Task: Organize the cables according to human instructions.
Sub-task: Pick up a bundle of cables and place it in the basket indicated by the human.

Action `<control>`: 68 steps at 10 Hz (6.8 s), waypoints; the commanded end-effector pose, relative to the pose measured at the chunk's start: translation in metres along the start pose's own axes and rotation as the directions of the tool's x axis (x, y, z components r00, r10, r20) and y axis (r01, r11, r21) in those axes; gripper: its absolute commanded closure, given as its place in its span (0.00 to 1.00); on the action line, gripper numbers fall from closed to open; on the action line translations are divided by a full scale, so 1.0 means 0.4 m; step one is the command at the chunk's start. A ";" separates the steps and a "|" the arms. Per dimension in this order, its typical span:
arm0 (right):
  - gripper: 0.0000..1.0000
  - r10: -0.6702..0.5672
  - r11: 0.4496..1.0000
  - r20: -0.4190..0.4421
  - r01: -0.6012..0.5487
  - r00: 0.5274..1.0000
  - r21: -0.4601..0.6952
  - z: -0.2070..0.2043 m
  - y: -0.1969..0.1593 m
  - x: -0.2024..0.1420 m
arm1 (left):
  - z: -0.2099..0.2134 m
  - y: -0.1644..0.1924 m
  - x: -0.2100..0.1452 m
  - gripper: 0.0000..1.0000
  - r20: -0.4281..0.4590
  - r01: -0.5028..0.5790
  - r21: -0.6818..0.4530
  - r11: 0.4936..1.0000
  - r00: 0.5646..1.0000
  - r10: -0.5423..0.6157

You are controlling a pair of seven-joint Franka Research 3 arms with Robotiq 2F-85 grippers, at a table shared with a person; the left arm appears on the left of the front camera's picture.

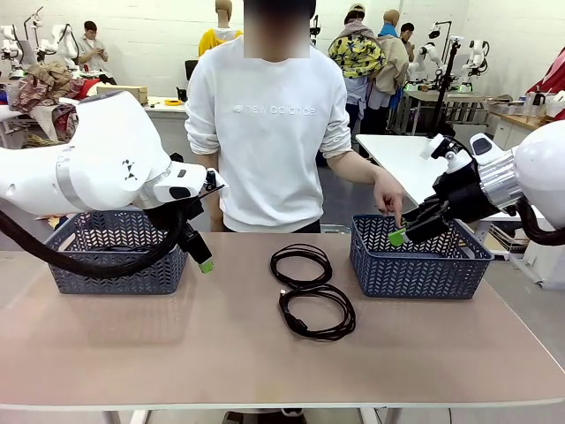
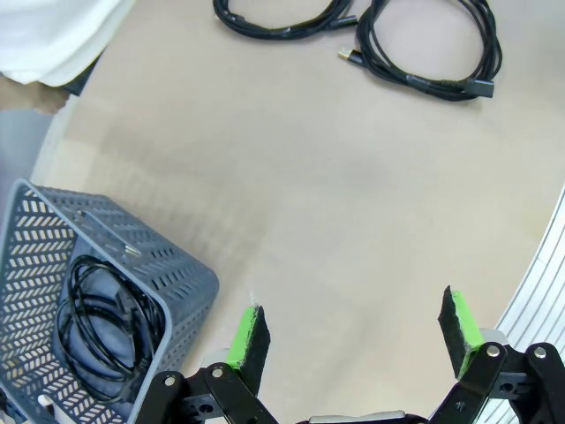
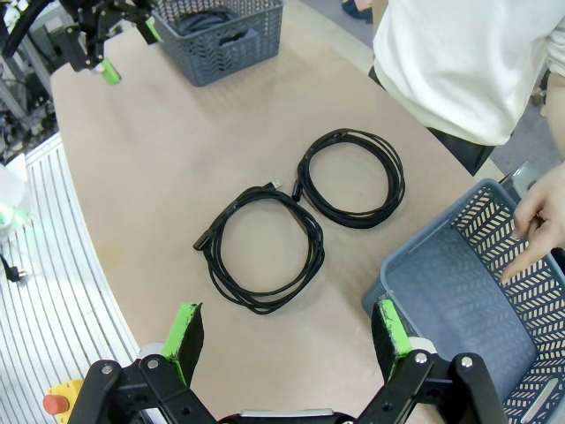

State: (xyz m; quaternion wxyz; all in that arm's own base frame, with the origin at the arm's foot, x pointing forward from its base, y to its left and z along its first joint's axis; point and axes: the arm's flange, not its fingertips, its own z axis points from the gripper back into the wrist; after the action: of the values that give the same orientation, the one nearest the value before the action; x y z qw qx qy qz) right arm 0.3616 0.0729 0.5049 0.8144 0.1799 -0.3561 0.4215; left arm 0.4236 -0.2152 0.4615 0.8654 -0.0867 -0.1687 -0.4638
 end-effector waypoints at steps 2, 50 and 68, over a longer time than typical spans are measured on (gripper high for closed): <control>0.00 0.002 1.000 -0.048 -0.003 0.999 -0.011 -0.011 0.016 0.022 | 0.001 0.005 0.004 0.00 0.002 -0.007 0.002 1.000 1.000 0.007; 0.00 -0.459 0.888 -0.616 0.315 0.640 -0.334 -0.859 0.205 0.146 | 0.001 0.005 0.004 0.00 0.002 -0.007 0.002 1.000 1.000 0.007; 1.00 -0.445 0.896 -0.628 0.309 0.639 -0.320 -0.822 0.228 0.132 | 0.001 0.005 0.004 0.00 0.002 -0.007 0.002 1.000 1.000 0.007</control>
State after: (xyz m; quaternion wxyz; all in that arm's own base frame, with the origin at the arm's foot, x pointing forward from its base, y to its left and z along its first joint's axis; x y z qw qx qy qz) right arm 0.4623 0.3539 0.3104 0.9673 0.0070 -0.0252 0.2524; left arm 0.4248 -0.2165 0.4611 0.8652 -0.0873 -0.1681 -0.4642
